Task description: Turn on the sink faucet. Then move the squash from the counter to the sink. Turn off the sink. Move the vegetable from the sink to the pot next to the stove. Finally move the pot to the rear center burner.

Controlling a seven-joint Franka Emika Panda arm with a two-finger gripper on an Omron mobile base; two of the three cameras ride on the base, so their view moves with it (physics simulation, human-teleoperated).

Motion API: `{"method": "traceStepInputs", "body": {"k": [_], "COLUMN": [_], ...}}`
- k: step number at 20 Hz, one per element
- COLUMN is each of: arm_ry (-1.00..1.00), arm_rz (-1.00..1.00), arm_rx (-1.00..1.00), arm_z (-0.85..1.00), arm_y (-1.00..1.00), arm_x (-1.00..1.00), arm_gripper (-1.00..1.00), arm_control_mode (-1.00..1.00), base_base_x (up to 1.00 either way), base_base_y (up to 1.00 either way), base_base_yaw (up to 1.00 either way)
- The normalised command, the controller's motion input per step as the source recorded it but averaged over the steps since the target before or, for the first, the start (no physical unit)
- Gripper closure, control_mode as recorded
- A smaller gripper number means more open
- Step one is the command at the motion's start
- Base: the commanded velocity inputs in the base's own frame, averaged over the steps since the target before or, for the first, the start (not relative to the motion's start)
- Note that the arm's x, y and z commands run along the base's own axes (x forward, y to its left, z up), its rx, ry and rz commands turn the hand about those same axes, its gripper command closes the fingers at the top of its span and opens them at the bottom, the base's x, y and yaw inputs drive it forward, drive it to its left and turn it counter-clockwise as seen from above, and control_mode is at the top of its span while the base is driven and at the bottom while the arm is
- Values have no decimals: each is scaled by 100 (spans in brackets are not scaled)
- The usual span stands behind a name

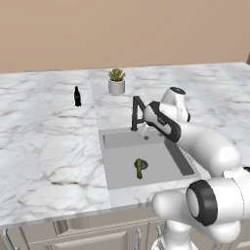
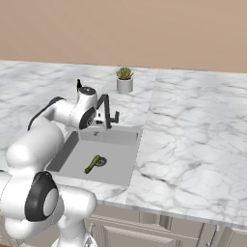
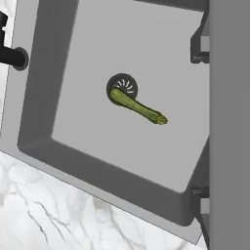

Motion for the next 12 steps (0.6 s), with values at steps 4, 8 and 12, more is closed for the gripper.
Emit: {"method": "traceStepInputs", "body": {"k": [4, 8, 12], "arm_ry": [12, 14, 10], "arm_rz": [-15, -22, -28], "arm_rx": [-3, -2, 0], "arm_z": [-32, -34, -40], "arm_y": [0, 1, 3], "arm_x": [0, 0, 0], "arm_gripper": [-100, -100, -100], "arm_control_mode": [-100, -100, -100], "base_base_x": [0, 0, 0], "base_base_y": [0, 0, 0], "base_base_yaw": [0, 0, 0]}}
